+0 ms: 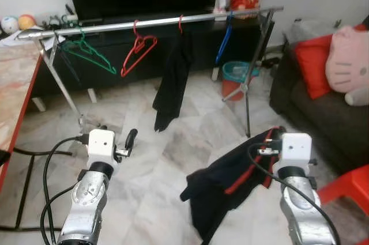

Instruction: Hang hanger

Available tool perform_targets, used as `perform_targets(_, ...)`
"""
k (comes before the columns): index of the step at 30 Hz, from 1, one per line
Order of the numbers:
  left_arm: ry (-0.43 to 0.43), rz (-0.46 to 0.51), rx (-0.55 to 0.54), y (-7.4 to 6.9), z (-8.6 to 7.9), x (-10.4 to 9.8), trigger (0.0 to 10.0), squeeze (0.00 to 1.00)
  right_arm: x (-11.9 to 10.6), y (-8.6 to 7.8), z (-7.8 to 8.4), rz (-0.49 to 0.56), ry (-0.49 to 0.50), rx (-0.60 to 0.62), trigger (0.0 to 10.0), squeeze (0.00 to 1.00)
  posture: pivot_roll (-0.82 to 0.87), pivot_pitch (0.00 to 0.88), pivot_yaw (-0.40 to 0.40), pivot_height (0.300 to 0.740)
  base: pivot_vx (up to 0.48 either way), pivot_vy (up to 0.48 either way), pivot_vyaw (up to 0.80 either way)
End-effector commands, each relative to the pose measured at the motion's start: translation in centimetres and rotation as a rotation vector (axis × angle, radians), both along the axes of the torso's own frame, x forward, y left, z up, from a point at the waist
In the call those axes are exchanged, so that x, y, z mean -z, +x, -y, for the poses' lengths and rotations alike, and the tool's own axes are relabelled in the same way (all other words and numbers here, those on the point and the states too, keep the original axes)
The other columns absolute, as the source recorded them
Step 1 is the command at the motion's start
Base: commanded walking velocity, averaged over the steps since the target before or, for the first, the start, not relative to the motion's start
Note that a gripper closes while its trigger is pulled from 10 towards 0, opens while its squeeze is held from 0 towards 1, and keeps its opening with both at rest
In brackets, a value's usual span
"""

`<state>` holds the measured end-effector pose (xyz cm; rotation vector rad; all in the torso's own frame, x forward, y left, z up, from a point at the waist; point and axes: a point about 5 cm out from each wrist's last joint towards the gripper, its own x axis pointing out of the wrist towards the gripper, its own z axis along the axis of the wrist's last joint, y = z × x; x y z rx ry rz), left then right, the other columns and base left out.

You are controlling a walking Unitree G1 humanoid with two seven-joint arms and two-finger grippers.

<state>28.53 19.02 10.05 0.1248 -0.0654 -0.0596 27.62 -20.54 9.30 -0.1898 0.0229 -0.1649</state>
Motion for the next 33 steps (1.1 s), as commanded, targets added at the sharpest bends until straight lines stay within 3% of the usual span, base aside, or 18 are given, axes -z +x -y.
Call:
perform_targets(1, 0.024, -0.001, -0.016, 0.1, -0.8, -0.4, 10.0, 0.0, -1.0, 0.5, -0.5, 0.041, 0.016, -0.016, 10.0, 0.0, -0.17, 0.0, -0.015, 0.732, 0.356, 0.0, 0.0)
perform_targets(25, 0.033, 0.014, -0.041, 0.5, -1.2, -1.3, 10.0, 0.0, -1.2, 0.9, -0.6, 0.029, 0.025, -0.031, 10.0, 0.0, -0.16, 0.0, -0.024, 0.732, 0.36, 0.0, 0.0)
perform_targets(33, 0.037, 0.018, -0.036, 0.7, -1.1, -1.5, 10.0, 0.0, 0.1, 0.3, 0.6, -0.018, 0.018, 0.014, 10.0, 0.0, -0.16, 0.0, -0.021, 0.732, 0.359, 0.0, 0.0)
